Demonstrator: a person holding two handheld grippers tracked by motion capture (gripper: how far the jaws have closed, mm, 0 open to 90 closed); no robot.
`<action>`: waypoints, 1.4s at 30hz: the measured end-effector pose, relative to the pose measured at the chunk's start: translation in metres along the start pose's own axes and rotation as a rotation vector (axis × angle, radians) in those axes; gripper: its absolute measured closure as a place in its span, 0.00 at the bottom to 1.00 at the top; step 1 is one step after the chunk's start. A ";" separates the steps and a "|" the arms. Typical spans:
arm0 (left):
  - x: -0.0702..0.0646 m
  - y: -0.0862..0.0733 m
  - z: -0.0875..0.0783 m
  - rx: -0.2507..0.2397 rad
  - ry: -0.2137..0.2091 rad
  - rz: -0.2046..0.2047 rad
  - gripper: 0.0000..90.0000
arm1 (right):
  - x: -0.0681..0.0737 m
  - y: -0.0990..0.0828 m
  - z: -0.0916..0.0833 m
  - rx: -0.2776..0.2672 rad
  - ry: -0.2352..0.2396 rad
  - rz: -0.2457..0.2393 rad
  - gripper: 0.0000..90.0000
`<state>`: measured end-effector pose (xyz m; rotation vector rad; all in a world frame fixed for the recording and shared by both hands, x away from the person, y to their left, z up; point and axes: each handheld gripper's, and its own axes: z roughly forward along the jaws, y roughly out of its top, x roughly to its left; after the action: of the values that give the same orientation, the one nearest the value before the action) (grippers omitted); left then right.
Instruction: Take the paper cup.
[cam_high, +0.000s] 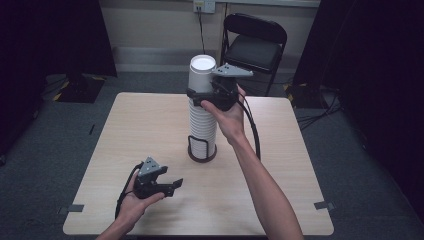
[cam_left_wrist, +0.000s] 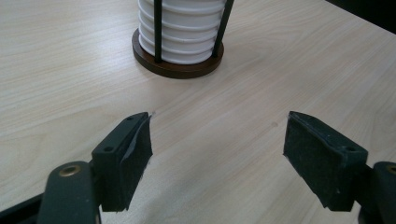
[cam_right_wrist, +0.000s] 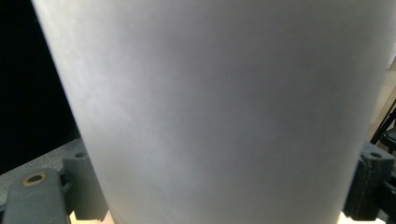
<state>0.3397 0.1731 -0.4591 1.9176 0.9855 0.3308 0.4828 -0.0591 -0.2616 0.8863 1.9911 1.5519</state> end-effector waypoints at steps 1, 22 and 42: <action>0.000 0.000 0.000 0.000 0.000 0.000 0.26 | 0.000 0.000 0.000 0.000 0.000 0.000 0.13; 0.001 -0.001 0.001 0.010 -0.003 -0.008 0.26 | 0.005 0.016 -0.008 -0.078 -0.002 -0.009 0.15; 0.001 0.000 0.001 0.006 -0.001 -0.006 0.26 | 0.007 0.036 -0.018 -0.166 0.004 0.023 0.16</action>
<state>0.3408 0.1737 -0.4599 1.9196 0.9927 0.3243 0.4725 -0.0606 -0.2222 0.8418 1.8291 1.7045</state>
